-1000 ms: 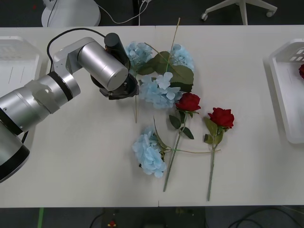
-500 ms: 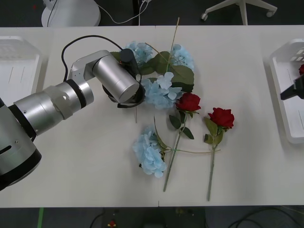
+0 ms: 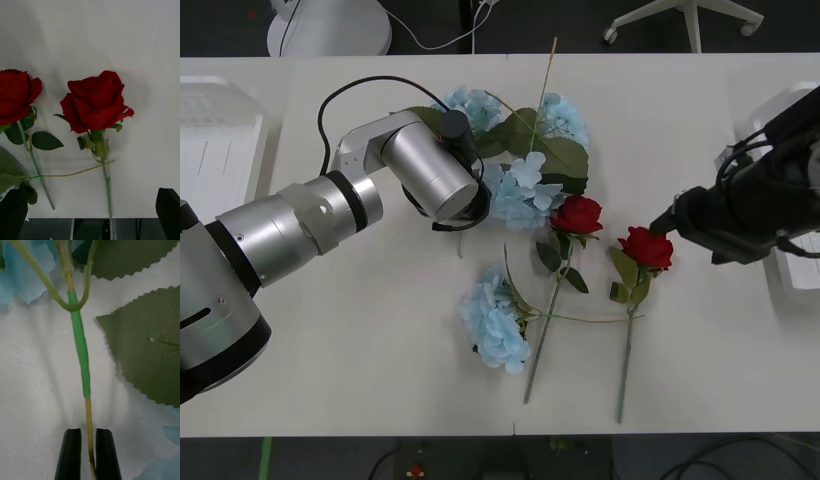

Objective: Put the red flowers into the right box and the blue flowers into the left box

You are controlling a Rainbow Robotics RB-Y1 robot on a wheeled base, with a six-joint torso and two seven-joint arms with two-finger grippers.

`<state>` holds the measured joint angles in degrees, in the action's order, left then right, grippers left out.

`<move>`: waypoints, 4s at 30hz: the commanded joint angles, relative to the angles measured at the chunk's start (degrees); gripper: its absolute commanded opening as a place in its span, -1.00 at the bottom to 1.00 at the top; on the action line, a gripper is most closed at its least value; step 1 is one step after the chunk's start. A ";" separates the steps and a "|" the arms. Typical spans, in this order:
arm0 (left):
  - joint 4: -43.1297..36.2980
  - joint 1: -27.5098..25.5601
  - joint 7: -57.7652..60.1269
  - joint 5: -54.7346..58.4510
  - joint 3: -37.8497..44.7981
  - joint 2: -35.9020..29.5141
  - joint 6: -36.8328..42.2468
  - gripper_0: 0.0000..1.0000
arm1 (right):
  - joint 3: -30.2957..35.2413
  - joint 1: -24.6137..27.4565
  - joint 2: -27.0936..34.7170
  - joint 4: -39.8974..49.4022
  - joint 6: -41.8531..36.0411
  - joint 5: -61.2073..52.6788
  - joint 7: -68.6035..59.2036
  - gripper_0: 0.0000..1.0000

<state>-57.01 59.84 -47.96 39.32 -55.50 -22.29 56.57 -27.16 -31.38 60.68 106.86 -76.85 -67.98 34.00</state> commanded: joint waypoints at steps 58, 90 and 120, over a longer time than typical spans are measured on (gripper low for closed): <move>-2.75 -23.19 -63.49 -1.79 57.87 -39.68 21.39 -1.00 | -20.82 -4.04 -16.74 -16.15 12.42 25.61 1.51 0.02; -8.20 -21.61 -50.57 -8.03 45.48 -35.55 16.99 1.00 | 2.47 -12.21 -10.32 -18.62 1.35 21.22 42.81 -1.00; -24.20 -21.43 -51.97 40.22 57.34 -30.18 27.63 1.00 | 2.64 -28.30 -10.94 -65.73 17.26 49.43 70.50 -1.00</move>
<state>-75.51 36.54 -112.33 80.62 3.36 -54.44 86.18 -24.99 -57.03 51.95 44.14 -61.78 -20.49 105.57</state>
